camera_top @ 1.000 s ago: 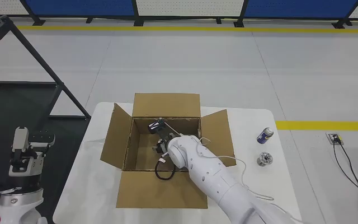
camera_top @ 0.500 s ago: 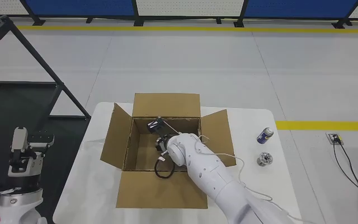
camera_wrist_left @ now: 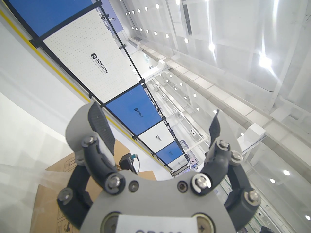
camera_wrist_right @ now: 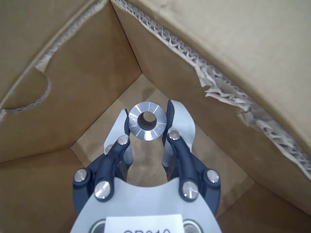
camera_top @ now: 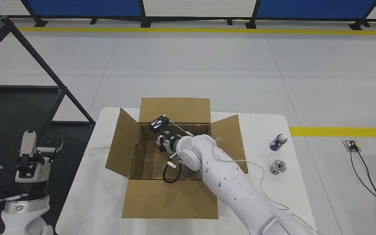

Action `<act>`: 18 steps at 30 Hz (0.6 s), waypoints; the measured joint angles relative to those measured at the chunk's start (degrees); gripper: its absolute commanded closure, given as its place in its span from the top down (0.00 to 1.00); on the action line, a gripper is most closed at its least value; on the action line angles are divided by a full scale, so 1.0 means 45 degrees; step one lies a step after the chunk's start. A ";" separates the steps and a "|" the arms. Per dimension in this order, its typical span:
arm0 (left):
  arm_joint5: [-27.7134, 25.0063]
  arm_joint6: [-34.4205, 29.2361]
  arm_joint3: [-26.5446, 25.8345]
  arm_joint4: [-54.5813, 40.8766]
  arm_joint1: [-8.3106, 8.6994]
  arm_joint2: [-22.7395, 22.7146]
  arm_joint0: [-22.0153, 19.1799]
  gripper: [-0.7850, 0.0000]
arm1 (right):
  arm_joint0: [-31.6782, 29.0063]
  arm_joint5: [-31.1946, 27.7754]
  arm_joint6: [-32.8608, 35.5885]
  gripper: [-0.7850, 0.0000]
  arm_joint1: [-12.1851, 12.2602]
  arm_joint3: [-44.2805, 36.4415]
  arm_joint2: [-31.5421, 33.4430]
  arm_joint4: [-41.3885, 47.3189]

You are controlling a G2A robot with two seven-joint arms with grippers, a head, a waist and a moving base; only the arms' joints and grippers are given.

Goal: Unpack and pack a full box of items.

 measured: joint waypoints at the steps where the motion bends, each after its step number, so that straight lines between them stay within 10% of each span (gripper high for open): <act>1: 0.0019 -0.0015 -0.0002 0.0023 0.0001 0.0024 -0.0025 1.00 | -0.0294 0.0059 0.0138 0.00 0.0177 -0.0652 0.0202 -0.0228; 12: 0.0166 -0.0112 -0.0088 0.0326 0.0007 0.0333 -0.0242 1.00 | -0.5156 0.0052 0.2482 0.00 0.1902 -0.9566 0.3026 -0.3060; 18: 0.0217 -0.0079 -0.0058 0.0371 0.0003 0.0386 -0.0250 1.00 | -0.5535 0.0130 0.2479 0.00 0.1972 -1.0111 0.3278 -0.3118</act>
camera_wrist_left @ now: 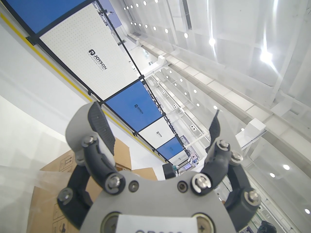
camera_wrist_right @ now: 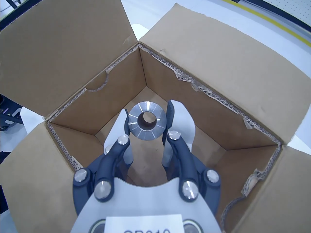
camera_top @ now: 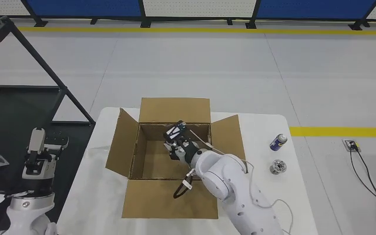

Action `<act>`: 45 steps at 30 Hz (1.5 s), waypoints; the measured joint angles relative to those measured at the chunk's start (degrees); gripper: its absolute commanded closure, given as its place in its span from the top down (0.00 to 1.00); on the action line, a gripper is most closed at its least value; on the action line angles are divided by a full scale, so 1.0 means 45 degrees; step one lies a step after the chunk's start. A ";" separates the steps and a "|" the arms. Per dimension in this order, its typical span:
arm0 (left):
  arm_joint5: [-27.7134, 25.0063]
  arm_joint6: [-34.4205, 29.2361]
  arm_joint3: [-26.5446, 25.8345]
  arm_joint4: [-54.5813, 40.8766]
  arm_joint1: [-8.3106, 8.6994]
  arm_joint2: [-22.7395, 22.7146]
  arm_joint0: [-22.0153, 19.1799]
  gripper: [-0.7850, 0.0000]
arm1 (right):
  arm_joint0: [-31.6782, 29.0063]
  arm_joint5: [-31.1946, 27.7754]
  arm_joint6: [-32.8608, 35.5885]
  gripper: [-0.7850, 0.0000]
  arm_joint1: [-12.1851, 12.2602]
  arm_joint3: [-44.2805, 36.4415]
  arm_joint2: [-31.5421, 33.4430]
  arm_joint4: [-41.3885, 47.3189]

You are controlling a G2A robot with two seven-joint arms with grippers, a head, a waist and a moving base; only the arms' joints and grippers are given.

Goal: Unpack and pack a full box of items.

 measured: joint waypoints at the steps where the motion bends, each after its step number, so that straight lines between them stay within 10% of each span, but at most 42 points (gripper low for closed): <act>1: 0.0015 -0.0014 0.0021 0.0022 0.0000 0.0040 -0.0017 1.00 | 0.0002 0.0000 -0.0001 0.00 -0.0001 0.0003 -0.0002 0.0001; 14: 0.0089 -0.0194 0.0235 0.0419 0.0005 0.0477 -0.0148 1.00 | -0.0558 -0.0677 -0.0213 0.00 0.0175 -0.1312 0.0823 0.0772; 30: 0.0243 -0.0446 0.0438 0.0456 0.0023 0.0923 -0.0660 1.00 | -0.5590 -0.1829 -0.0015 0.00 0.1244 -0.7688 0.7178 0.1994; 45: 0.0458 -0.0404 0.0579 0.0610 0.0041 0.1265 -0.1193 1.00 | -0.7805 -0.2068 0.0541 0.00 0.1776 -0.6957 1.0129 0.2267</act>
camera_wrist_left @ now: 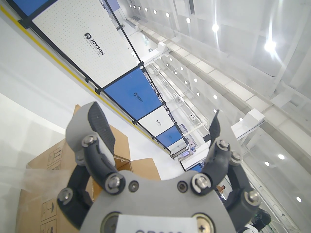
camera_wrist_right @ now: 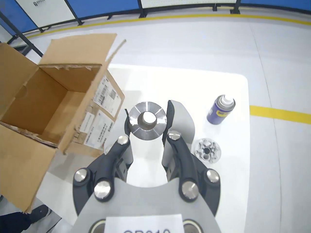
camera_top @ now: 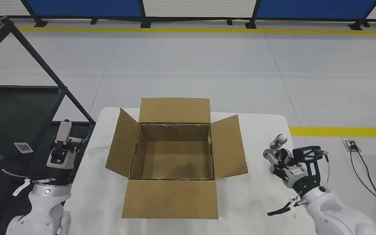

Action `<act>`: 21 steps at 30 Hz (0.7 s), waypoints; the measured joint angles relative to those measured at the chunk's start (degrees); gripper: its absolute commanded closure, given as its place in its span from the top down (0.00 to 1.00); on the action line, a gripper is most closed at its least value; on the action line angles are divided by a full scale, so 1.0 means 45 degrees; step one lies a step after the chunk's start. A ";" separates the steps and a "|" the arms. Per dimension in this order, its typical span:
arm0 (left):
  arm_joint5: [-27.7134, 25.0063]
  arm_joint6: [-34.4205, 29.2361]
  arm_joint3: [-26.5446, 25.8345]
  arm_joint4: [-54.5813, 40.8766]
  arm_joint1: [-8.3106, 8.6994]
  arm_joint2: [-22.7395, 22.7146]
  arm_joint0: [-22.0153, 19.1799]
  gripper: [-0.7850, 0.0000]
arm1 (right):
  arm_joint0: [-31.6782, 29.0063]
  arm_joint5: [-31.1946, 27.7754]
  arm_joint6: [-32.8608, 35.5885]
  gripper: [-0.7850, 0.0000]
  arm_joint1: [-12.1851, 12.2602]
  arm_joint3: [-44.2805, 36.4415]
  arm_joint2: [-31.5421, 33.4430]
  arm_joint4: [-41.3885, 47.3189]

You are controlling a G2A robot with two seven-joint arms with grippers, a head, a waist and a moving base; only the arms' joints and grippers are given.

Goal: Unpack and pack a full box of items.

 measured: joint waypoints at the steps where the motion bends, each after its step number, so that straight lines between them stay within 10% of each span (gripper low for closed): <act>1: -0.0005 0.0006 -0.0001 -0.0034 0.0002 -0.0037 0.0010 1.00 | 0.0035 -0.0173 0.0407 0.00 0.0042 0.0193 -0.0036 0.0095; 21: -0.0024 -0.0005 0.0001 -0.0192 0.0007 -0.0162 0.0107 1.00 | 0.0511 0.0116 0.1070 0.00 0.0231 0.1032 -0.1673 -0.2501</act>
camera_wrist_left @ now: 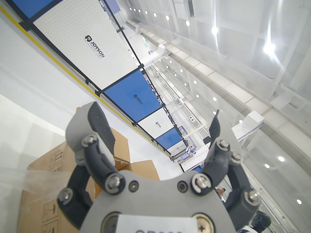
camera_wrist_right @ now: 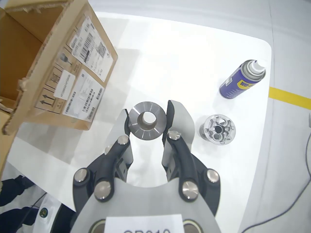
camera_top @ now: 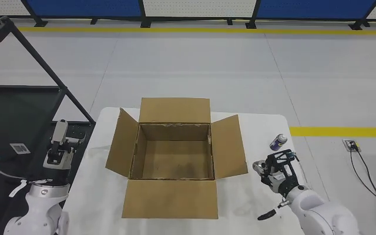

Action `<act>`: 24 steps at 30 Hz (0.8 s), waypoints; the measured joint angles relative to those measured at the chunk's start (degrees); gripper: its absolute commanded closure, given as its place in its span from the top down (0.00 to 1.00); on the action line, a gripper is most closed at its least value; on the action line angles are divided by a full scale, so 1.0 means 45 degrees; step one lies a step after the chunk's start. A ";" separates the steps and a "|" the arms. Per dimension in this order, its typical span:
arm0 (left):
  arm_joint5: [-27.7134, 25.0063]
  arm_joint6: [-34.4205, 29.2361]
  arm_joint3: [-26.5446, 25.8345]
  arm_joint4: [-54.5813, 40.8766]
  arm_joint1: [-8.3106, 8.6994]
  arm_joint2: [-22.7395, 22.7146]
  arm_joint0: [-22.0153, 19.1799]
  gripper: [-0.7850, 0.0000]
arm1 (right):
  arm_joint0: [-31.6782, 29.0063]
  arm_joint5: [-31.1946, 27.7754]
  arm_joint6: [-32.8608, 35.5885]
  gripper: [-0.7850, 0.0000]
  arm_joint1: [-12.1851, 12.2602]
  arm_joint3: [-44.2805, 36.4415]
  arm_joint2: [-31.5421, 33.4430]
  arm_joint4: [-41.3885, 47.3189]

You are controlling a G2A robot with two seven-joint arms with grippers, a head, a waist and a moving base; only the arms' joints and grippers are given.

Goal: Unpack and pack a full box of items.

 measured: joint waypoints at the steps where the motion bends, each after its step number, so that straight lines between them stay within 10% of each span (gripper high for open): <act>1: -0.0008 0.0010 0.0027 -0.0038 0.0001 -0.0026 0.0001 1.00 | 0.0061 0.0054 -0.0025 0.00 0.0017 0.0154 -0.0163 -0.0379; 24: 0.0061 -0.0020 0.0330 -0.0313 0.0013 -0.0130 -0.0102 1.00 | 0.1032 -0.0153 -0.1198 0.00 0.0431 0.3689 -0.0985 -0.2668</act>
